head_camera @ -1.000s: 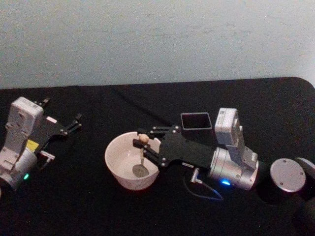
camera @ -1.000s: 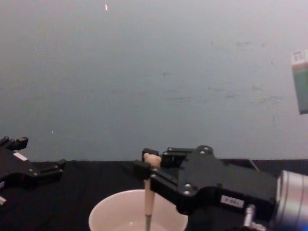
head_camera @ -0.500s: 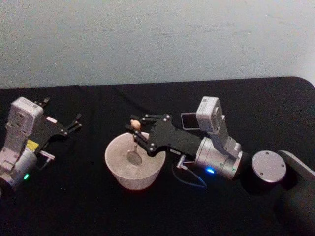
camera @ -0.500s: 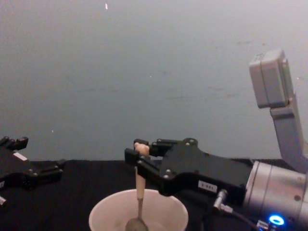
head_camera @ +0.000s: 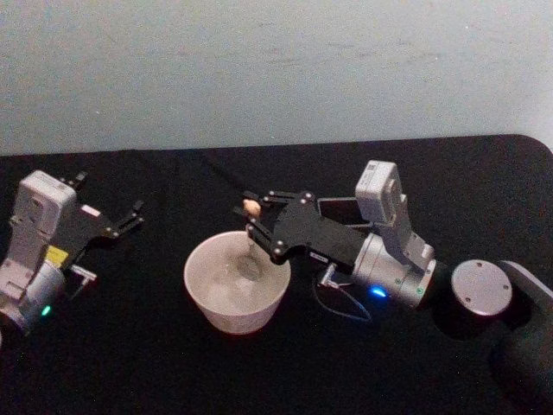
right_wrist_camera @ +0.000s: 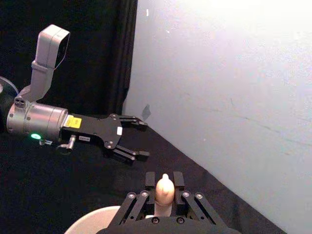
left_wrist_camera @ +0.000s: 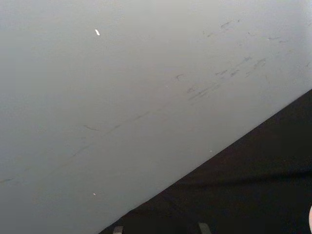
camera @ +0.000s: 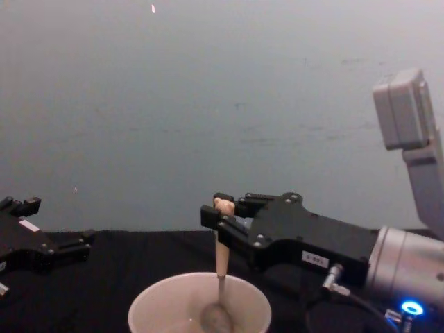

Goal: Pick up the stirring spoon with one hand, stir inside the cup, then place it back in its original position.

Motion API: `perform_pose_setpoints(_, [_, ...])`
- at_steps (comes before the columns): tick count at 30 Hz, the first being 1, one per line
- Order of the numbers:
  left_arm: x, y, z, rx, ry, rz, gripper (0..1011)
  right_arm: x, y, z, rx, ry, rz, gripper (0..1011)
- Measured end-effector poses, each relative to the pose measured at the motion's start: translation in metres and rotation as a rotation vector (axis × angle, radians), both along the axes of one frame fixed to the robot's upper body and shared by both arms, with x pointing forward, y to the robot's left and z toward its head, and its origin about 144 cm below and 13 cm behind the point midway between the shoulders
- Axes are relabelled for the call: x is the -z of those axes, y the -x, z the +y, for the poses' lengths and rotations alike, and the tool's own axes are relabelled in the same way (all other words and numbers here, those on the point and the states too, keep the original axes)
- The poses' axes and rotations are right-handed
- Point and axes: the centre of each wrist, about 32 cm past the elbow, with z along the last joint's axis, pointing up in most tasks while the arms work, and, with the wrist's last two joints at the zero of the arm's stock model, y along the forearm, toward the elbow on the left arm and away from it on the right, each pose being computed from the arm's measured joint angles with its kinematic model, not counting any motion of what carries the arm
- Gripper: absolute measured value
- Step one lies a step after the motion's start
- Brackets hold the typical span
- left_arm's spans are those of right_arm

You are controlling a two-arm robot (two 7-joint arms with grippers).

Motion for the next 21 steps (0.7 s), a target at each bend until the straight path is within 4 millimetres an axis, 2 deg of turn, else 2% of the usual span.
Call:
perform_pose_setpoints(12, [0.000, 0.000, 0.000, 0.000, 0.000, 0.000, 1001, 0.000, 0.015, -0.021, -0.020, 0.016, 0.013, 210])
perform_pose_setpoints(21, [0.000, 0.000, 0.000, 0.000, 0.000, 0.000, 1001, -0.002, 0.031, -0.017, -0.088, -0.001, 0.032, 211])
